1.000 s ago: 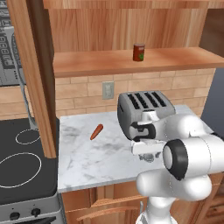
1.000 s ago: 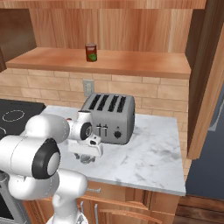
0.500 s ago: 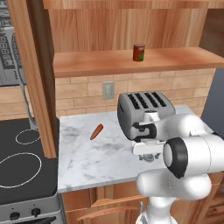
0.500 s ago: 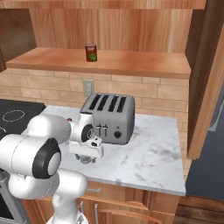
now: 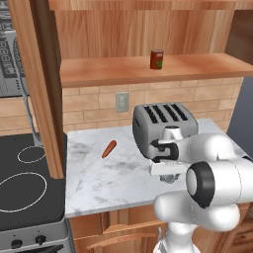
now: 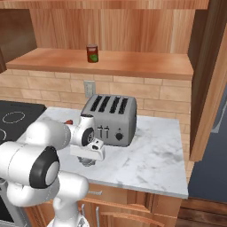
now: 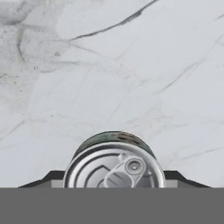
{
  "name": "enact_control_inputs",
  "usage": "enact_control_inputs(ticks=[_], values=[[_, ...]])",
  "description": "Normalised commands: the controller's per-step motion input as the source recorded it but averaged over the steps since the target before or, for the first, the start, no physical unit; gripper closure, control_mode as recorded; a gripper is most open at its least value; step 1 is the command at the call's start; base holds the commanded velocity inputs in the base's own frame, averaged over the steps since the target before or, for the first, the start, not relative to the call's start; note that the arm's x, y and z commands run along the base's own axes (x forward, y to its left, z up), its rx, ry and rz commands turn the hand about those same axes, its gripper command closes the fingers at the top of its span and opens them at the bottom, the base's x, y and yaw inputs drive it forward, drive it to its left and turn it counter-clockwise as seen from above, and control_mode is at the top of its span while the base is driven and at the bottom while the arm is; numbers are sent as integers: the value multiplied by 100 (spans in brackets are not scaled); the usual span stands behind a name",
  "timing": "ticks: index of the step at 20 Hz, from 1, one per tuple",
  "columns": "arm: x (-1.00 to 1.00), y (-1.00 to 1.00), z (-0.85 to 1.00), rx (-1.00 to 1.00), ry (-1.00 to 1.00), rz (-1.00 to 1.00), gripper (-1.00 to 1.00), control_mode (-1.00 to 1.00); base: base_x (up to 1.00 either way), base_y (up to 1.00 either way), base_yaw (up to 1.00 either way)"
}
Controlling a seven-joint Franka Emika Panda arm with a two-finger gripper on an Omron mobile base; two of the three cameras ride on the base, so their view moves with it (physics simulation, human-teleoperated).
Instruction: Restock the canned food cabinet by taking the new fresh canned food from the counter and placing it in the cabinet. Then, take the old canned food from the cabinet and place it on the counter.
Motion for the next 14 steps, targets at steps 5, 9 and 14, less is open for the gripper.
enact_control_inputs(ticks=[5,9,14], values=[[-15,-5,7,1,-4,0,100,-100,0,0,0],[-49,-26,77,6,-24,-1,100,-100,0,0,0],[-42,-28,100,1,-38,0,100,-100,0,0,0]])
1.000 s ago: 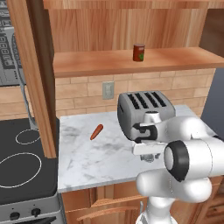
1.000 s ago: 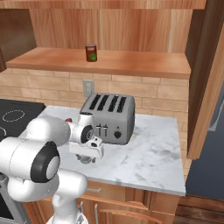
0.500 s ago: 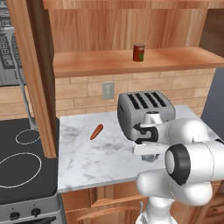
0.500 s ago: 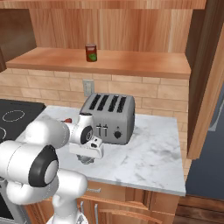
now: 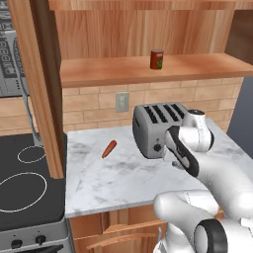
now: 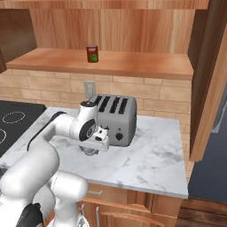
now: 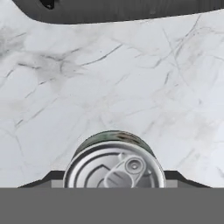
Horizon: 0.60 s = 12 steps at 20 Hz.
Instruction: Restock the canned food cabinet by taking the new fresh canned food from the counter and placing it in the cabinet. Then, take the old canned food from the cabinet and place it on the counter.
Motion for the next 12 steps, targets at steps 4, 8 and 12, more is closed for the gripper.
enact_control_inputs(ticks=[4,8,12], values=[[-36,-49,100,3,-39,0,100,-100,0,0,0],[-6,-38,100,0,-35,-12,100,-100,0,0,0],[0,-35,100,2,-15,-7,100,-100,0,0,0]])
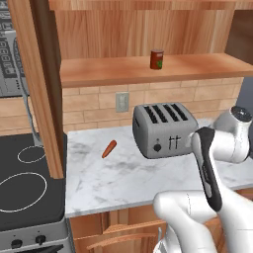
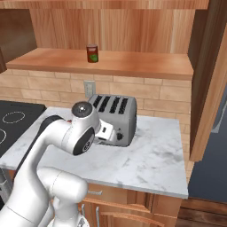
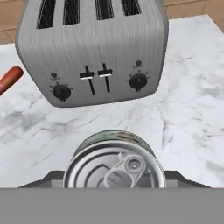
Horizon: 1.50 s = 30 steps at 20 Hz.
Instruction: Restock the canned food cabinet by taking the new fresh canned food from the counter and placing it in the cabinet. Then, take the old canned food from the cabinet and place it on the counter.
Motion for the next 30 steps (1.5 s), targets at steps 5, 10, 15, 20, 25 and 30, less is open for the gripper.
enact_control_inputs(ticks=[5,10,15,20,25,30], values=[[0,-42,100,3,-21,-3,100,-100,0,0,0],[1,-50,100,3,-24,-7,100,-100,0,0,0],[0,-50,100,5,-25,-6,100,-100,0,0,0],[0,-25,100,1,-24,-1,100,-100,0,0,0],[27,3,100,-1,-6,0,100,-100,0,0,0],[81,40,50,-15,15,0,100,-100,0,0,0]])
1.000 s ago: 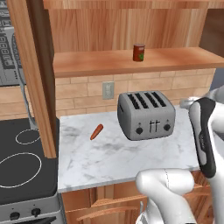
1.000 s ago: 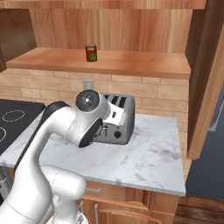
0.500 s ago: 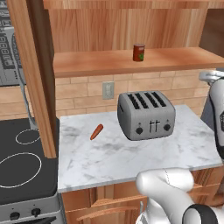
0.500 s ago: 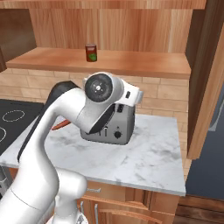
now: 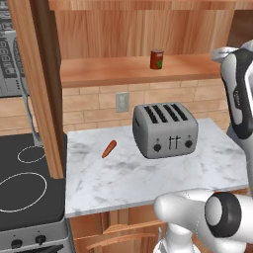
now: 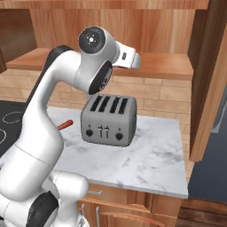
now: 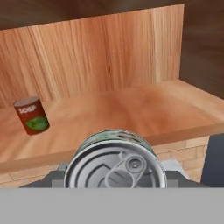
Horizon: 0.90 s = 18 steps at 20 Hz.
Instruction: Restock the canned food cabinet by taking the new fresh canned food from the counter and placing it in the cabinet. Then, take the old canned food from the cabinet and place it on the counter.
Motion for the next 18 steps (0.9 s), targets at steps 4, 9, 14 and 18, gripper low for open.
enact_control_inputs(ticks=[4,9,14,18], values=[[13,2,-12,-4,1,2,100,-100,0,0,0],[73,0,-49,-9,0,0,100,-100,0,0,0],[83,0,-16,-5,5,-2,100,-100,0,0,0],[86,0,-9,0,5,0,100,-100,0,0,0]])
